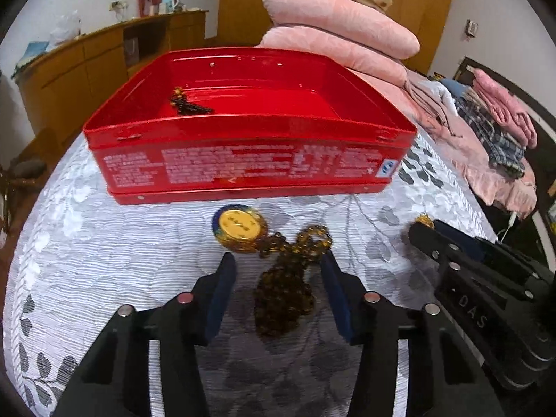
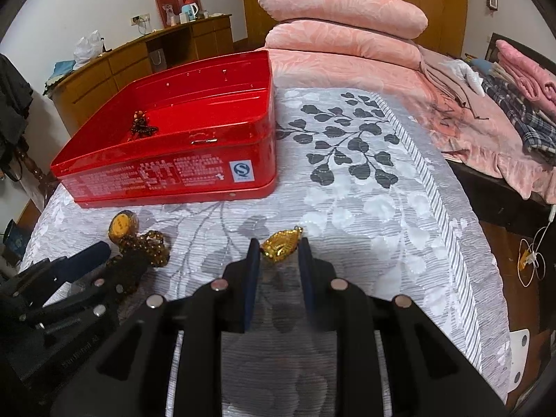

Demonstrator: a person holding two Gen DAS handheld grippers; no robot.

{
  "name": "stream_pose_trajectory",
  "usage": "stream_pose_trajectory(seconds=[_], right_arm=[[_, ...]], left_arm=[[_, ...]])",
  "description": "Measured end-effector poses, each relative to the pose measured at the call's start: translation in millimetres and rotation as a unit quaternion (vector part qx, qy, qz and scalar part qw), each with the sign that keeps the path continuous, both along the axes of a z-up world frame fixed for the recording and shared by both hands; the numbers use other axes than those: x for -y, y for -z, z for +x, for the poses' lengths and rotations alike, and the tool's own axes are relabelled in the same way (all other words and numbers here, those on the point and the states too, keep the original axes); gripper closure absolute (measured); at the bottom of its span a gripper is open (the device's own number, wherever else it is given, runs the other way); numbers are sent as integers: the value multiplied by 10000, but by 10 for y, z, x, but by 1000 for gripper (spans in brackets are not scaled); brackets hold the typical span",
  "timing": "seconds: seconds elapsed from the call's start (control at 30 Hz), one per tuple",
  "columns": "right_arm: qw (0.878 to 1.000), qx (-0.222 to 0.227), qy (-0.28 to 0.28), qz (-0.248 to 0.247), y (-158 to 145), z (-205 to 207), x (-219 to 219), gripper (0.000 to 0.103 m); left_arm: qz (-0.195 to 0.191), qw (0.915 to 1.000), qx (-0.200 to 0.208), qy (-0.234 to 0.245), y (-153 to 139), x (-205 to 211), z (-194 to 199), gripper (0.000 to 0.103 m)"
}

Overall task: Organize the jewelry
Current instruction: 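Grasp the gold charm with the right gripper while the left gripper grasps the amber bead strand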

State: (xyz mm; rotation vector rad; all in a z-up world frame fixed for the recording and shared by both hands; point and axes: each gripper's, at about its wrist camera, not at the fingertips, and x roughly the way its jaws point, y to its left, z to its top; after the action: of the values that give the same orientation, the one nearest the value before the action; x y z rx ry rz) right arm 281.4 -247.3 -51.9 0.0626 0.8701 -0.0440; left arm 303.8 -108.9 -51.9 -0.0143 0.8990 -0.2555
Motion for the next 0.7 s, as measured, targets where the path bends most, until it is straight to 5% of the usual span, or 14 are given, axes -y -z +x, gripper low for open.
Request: stream_pose_trajectory(seconds=[0.33, 0.7], right_arm=[[10000, -53, -73, 43, 54, 30, -36, 82], [9993, 127, -358, -52, 24, -25, -165, 82]], left_arm=[[185, 9998, 20, -98, 7, 23, 18, 83], [-71, 9992, 58, -401, -34, -295, -56, 85]])
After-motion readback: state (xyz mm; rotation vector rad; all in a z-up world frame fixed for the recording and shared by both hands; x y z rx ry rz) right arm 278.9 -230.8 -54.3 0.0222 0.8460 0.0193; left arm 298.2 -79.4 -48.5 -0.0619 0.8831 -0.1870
